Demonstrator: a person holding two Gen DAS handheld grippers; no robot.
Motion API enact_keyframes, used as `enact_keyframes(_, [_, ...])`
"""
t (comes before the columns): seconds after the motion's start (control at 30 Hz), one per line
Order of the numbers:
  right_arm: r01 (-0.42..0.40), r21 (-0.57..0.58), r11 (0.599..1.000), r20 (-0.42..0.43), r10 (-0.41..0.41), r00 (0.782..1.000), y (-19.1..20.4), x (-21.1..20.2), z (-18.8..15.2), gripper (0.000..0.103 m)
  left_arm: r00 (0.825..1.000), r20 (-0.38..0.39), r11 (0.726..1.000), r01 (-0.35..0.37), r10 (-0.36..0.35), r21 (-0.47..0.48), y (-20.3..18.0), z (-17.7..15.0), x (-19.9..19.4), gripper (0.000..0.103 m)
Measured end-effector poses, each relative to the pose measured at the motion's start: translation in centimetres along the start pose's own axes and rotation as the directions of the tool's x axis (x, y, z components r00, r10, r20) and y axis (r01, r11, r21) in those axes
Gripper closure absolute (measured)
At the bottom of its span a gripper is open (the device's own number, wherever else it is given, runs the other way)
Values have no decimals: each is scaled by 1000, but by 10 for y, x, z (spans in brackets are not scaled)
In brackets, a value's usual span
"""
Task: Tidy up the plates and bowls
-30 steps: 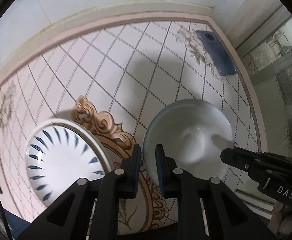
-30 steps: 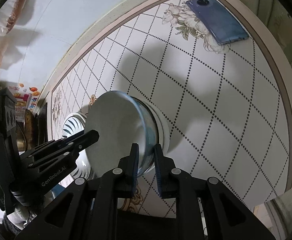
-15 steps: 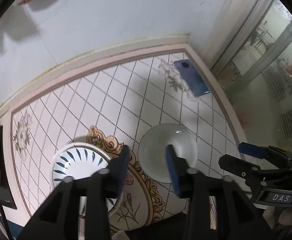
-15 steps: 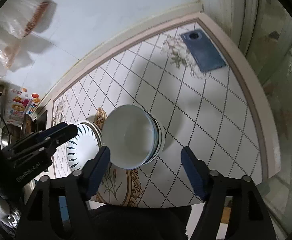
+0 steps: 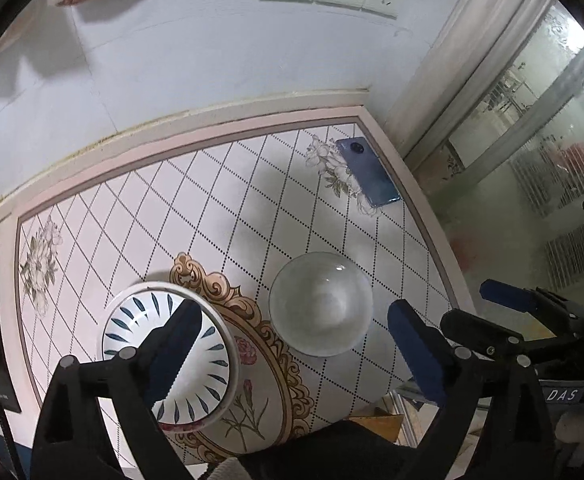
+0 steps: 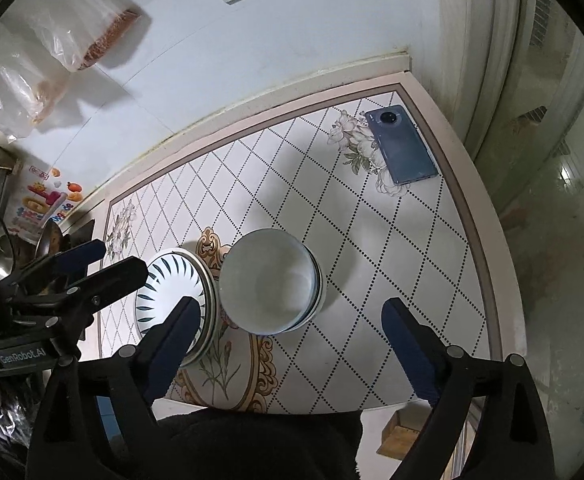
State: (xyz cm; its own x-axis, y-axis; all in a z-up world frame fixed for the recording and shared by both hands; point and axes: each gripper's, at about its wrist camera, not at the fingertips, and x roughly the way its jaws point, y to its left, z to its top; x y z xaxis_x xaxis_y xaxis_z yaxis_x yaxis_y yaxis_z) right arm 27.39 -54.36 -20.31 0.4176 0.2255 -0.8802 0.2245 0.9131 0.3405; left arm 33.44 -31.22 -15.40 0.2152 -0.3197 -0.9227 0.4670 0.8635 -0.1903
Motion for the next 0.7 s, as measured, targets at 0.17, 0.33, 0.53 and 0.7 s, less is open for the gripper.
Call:
enact_keyframes(0.17, [-5,9,1000,-20,5,1000,-5,14,3,8,999,-34,999,-13,12,-35,9,-2,21,8])
enact_keyframes(0.33, [-19,32,999,-56,21,998,-14,46,5,8,996,-81,996,-42,36,-75,20,-2,62,8])
enact_keyframes(0.53, [-123,132,984,-138,141,980,-36,106,1,8,982,-186,990,-43,18,-134,37,1,118,8])
enact_keyframes(0.7, [-210,226,951,-192,255,948,-51,159,-8,8,964,-266,984,-18,-30,-177,50,5,158,8])
